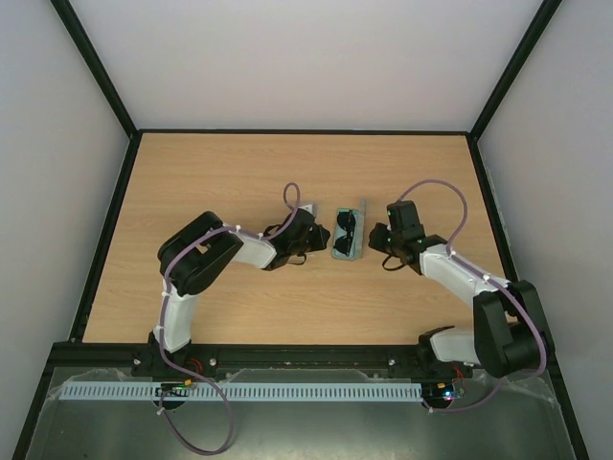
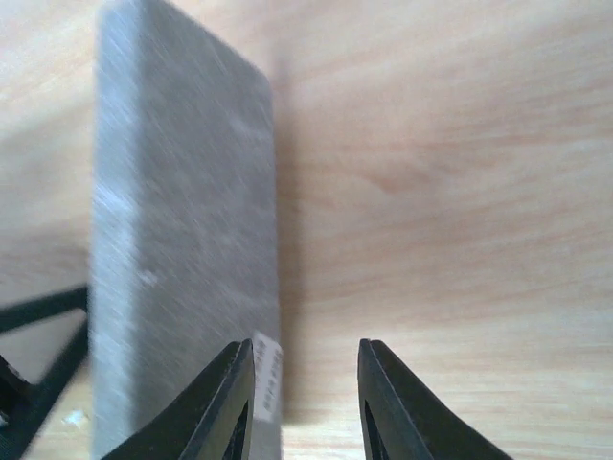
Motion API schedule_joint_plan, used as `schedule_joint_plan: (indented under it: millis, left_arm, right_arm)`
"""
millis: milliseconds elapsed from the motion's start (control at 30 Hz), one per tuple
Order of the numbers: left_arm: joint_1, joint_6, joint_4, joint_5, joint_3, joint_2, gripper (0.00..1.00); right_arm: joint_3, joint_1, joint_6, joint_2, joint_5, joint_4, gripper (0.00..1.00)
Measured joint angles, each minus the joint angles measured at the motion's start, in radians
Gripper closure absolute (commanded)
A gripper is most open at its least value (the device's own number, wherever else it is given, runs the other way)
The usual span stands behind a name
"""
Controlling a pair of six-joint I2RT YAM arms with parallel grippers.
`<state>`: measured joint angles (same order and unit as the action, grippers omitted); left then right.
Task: Organize the sunglasses
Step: Adjust the sunglasses case at the center of the board, then close the sunglasses case at the center of the board.
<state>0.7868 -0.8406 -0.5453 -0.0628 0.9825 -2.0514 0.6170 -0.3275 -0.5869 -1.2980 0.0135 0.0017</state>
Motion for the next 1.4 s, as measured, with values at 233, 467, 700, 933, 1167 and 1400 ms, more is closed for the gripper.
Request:
schedule_joint_plan:
  millis: [233,467,700,933,1167,1400]
  left_arm:
    - [0.0,0.008,-0.018,-0.012,0.002,-0.009,0.87]
    - [-0.011,0.014,-0.06,-0.031,0.045,-0.059,0.87]
    - [-0.02,0.022,-0.094,-0.033,0.078,-0.097,0.87]
    - [-0.018,0.023,-0.119,-0.067,0.111,-0.131,0.87]
    - [-0.042,0.021,-0.171,-0.094,0.017,-0.087,0.85]
    - [-0.161,0.026,-0.112,-0.106,-0.238,0.142,0.8]
  right_arm:
    - [0.12,0.0,0.008,-0.085,-0.037,0.026,0.72]
    - [0.158,0.002,0.018,-0.222,-0.083,0.066,0.76]
    - [0.171,-0.008,0.019,-0.255,-0.093,0.102,0.76]
    - [0.24,-0.06,0.027,-0.343,-0.126,0.106,0.76]
    - [0.261,-0.065,0.035,-0.359,-0.122,0.099,0.75]
    - [0.218,-0.066,0.036,-0.244,-0.03,0.014,0.7]
